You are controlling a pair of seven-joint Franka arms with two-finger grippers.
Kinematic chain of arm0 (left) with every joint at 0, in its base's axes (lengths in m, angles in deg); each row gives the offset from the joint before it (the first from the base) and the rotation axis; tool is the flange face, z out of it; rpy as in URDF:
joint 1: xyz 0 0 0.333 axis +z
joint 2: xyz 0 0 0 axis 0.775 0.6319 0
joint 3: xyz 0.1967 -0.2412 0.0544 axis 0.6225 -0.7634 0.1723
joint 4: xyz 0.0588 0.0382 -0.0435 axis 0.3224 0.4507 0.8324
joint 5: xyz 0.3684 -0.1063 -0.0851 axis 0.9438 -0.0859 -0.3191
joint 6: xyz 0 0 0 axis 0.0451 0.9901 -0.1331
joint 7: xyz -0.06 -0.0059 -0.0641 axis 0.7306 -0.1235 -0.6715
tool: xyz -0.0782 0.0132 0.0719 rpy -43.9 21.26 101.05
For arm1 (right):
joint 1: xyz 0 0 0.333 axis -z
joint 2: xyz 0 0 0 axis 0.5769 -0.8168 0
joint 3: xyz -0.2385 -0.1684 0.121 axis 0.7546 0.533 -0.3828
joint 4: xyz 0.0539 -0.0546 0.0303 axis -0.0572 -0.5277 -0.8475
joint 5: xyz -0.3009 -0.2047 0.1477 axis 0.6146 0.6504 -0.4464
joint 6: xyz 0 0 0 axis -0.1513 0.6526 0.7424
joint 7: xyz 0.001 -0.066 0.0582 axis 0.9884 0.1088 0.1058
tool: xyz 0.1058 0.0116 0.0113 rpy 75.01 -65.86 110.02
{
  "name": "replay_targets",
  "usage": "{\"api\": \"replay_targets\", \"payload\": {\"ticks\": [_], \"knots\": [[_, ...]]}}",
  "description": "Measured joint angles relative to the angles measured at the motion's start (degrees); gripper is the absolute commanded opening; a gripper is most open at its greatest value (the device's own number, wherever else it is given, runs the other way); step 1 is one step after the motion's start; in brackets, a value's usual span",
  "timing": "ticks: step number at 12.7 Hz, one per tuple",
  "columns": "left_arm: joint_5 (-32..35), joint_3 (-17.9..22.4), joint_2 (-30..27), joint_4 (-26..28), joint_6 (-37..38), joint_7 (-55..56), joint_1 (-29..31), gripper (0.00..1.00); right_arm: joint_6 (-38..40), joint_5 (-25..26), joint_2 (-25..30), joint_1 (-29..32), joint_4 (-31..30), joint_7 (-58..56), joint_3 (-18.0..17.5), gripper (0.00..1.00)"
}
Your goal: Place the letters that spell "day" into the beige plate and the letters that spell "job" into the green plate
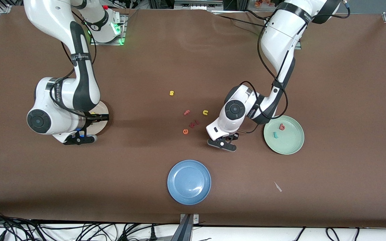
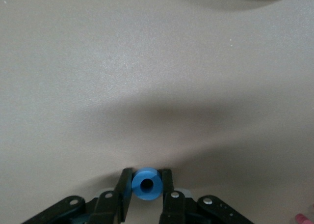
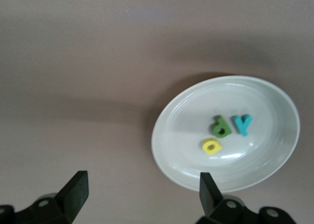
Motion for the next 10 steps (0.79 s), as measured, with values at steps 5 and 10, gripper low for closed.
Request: {"api": "replay_targets", "payload": {"ticks": [5,10], "knots": [[0.00,0.41,-0.98,-1.68,4.54,-0.02,2.14,0.00,0.97,0.00,0.02,-2.98,1.77,3.46,-0.15,1.00],[0.01,0.51,-7.38,-2.59,16.75,-5.81,8.67,0.02,0.57,11.59,4.88,13.97,2.53,8.17,-21.45,1.00]]}}
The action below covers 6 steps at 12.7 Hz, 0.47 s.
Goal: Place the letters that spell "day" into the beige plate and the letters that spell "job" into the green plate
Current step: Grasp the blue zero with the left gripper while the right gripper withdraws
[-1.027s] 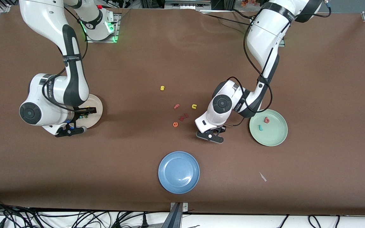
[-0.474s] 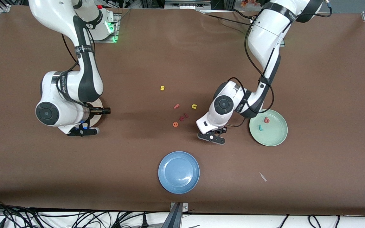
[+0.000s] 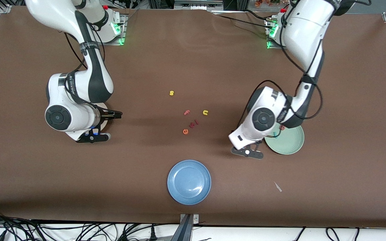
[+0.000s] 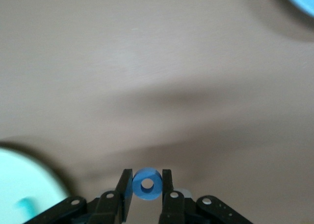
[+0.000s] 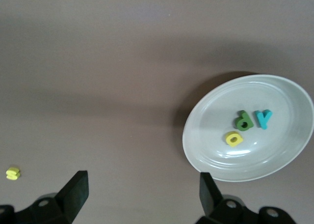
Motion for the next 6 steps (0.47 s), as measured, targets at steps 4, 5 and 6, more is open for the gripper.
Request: {"api": "replay_targets", "payload": {"ticks": [4,5,6], "knots": [[0.01,0.10,-2.10,0.76,9.51,-7.85,7.32,0.03,0.27,5.14,11.04,18.63,-2.21,-0.22,-13.24,1.00],[0.02,0.11,-2.09,1.47,9.78,-8.54,8.98,0.04,0.75,5.16,14.34,20.39,-3.34,-0.32,-13.38,1.00],[0.02,0.12,-2.03,2.14,9.79,-9.56,10.43,0.05,1.98,5.23,17.40,21.49,-4.51,-0.32,-13.39,1.00]]}}
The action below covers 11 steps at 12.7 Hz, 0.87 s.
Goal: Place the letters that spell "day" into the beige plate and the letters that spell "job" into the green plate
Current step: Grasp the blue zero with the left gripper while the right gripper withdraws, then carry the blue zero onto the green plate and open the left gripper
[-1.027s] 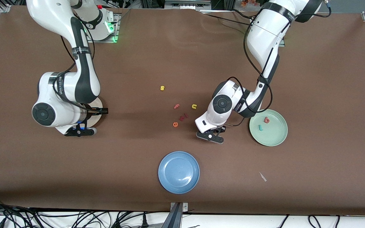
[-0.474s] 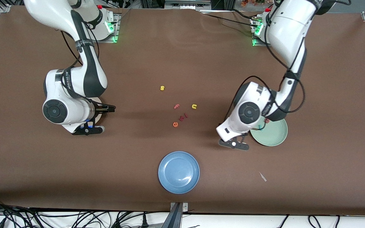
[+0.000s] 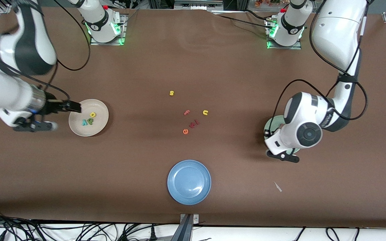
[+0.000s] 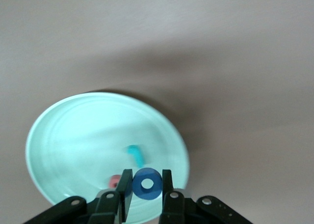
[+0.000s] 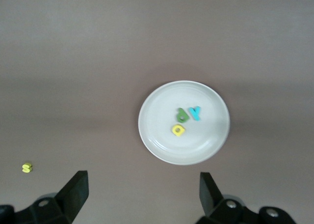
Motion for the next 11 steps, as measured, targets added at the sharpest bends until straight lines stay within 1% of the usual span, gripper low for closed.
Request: {"api": "replay_targets", "payload": {"ticks": [1,3,5,7,8,9,10,11], "knots": [[0.00,0.00,0.07,0.65,-0.01,-1.53,1.61,0.05,2.99,0.13,2.97,0.55,-0.93,0.00,-0.01,1.00],[0.51,-0.01,0.35,2.04,-1.13,-3.57,3.68,0.06,6.78,0.22,6.55,0.88,-1.37,0.10,-0.13,1.00],[3.02,-0.02,0.71,4.90,-5.52,-3.89,4.64,0.07,9.70,0.23,8.69,1.47,-0.85,0.11,-0.14,1.00],[3.23,-0.07,1.11,8.02,-10.06,-3.94,4.74,0.07,10.72,0.25,10.24,1.69,0.24,0.18,-0.16,1.00],[3.58,-0.06,1.32,9.16,-11.91,-3.94,4.81,0.11,10.73,0.31,10.81,1.69,0.61,0.25,-0.18,1.00],[4.47,-0.05,1.52,9.94,-13.33,-3.94,5.25,0.22,10.73,0.38,11.18,1.69,0.77,0.31,-0.25,1.00],[4.93,-0.04,1.63,10.36,-14.05,-3.95,5.97,0.66,10.73,0.39,11.33,1.69,0.77,0.38,-0.26,1.00],[5.02,-0.04,1.63,10.44,-14.19,-4.01,6.55,1.00,10.73,0.41,11.31,1.69,0.76,0.40,-0.18,1.00]]}}
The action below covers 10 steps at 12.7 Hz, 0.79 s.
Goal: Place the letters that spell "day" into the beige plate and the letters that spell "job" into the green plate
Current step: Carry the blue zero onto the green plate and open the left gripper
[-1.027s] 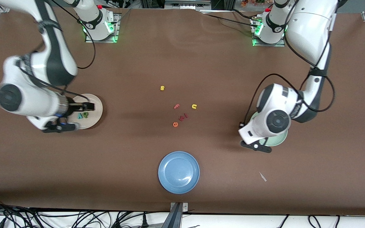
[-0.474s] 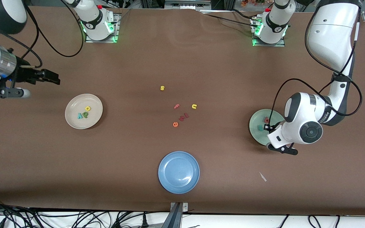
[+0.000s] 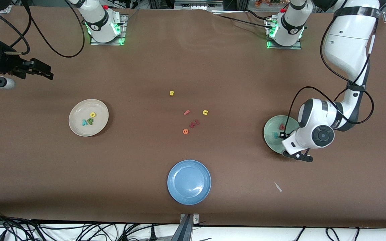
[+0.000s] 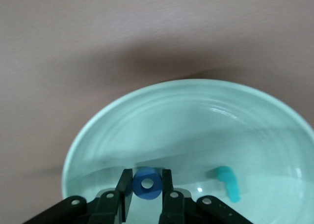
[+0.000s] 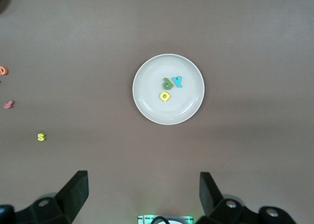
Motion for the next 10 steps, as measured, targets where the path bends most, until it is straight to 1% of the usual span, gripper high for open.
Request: {"api": "replay_targets", "payload": {"ticks": [3,5,7,10], "knots": [[0.01,-0.29,-0.09,-0.06,0.00,-0.12,0.33,1.00,-0.02,0.04,-0.01,-0.20,0.00,0.00,0.65,1.00],[0.01,-0.77,-0.64,-0.50,0.32,-0.12,0.25,1.00,-0.03,0.04,-0.01,-2.04,0.00,0.00,2.85,1.00],[0.01,-1.17,-2.75,-1.14,3.66,-0.11,0.16,1.00,-0.04,0.04,-0.01,-2.71,0.00,0.00,3.91,1.00],[0.01,-2.73,-8.54,-2.67,10.53,-0.11,0.13,1.00,0.17,0.18,-0.23,-3.19,0.99,0.02,4.08,1.00]]}}
